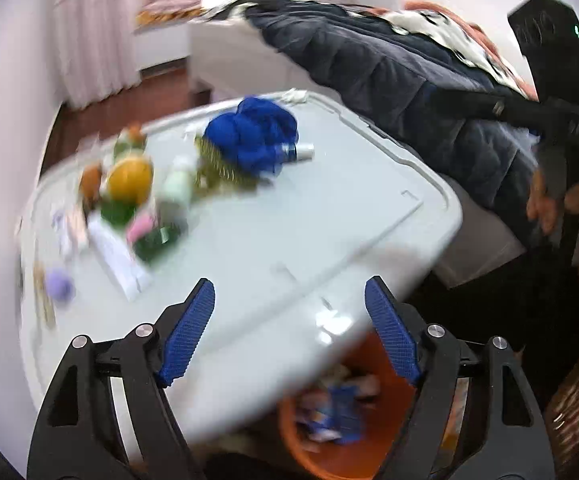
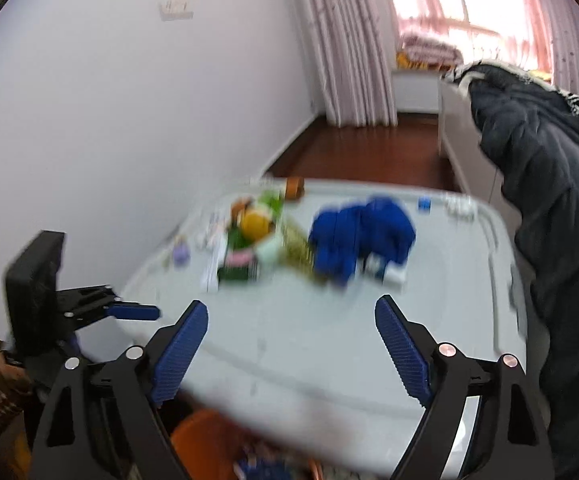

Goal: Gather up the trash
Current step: 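Carry the packet and spray bottle over the orange bucket and release both, then grasp the green spray bottle with the left gripper while the right gripper grasps the white eye-drop bottle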

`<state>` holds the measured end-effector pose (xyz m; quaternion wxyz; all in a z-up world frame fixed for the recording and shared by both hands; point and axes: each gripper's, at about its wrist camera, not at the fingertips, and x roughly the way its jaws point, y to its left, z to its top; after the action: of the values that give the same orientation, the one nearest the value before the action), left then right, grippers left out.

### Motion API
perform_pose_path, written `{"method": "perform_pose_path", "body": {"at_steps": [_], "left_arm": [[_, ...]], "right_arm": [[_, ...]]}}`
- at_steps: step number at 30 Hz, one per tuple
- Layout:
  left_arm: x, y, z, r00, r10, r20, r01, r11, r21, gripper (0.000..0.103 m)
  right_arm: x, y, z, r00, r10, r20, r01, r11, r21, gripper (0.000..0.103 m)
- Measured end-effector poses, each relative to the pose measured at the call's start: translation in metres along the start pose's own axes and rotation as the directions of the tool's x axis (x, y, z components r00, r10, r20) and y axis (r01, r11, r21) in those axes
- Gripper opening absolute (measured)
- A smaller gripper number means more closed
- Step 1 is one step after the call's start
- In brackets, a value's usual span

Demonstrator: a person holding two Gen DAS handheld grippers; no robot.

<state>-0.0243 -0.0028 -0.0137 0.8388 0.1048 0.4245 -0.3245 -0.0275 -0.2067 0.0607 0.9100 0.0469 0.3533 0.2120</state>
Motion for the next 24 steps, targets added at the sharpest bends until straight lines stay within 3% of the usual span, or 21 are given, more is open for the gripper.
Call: {"method": "perform_pose_path", "body": {"at_steps": [2, 8, 14, 17, 20, 22, 24], "left_arm": [[0.02, 0.019, 0.013, 0.999, 0.034, -0.038, -0.033, 0.999, 0.038, 0.076], [0.07, 0.074, 0.023, 0.992, 0.046, -0.114, -0.038, 0.997, 0.067, 0.076], [0.098, 0.08, 0.031, 0.988, 0.061, -0.142, -0.039, 0.988, 0.149, 0.071], [0.109, 0.084, 0.036, 0.985, 0.077, -0.152, -0.05, 0.983, 0.174, 0.064], [0.122, 0.095, 0.039, 0.979, 0.077, -0.187, -0.05, 0.988, 0.149, 0.051], [0.128, 0.098, 0.036, 0.973, 0.089, -0.215, -0.058, 0.987, 0.147, 0.033], [0.128, 0.103, 0.033, 0.974, 0.058, -0.219, -0.037, 0.994, 0.1, 0.032]], "right_arm": [[0.005, -0.01, -0.003, 1.0, 0.011, 0.022, -0.012, 0.999, 0.03, 0.085], [0.03, -0.035, -0.012, 0.998, -0.018, -0.068, 0.026, 0.992, 0.123, 0.085], [0.032, -0.043, -0.012, 0.997, -0.008, -0.071, 0.019, 0.987, 0.158, 0.088], [0.031, -0.04, -0.012, 0.997, -0.004, -0.077, 0.015, 0.989, 0.148, 0.089], [0.031, -0.038, -0.013, 0.997, -0.002, -0.078, 0.013, 0.99, 0.138, 0.089], [0.03, -0.039, -0.013, 0.997, -0.003, -0.075, 0.014, 0.99, 0.143, 0.089], [0.03, -0.041, -0.012, 0.997, 0.003, -0.078, 0.009, 0.988, 0.153, 0.09]]}}
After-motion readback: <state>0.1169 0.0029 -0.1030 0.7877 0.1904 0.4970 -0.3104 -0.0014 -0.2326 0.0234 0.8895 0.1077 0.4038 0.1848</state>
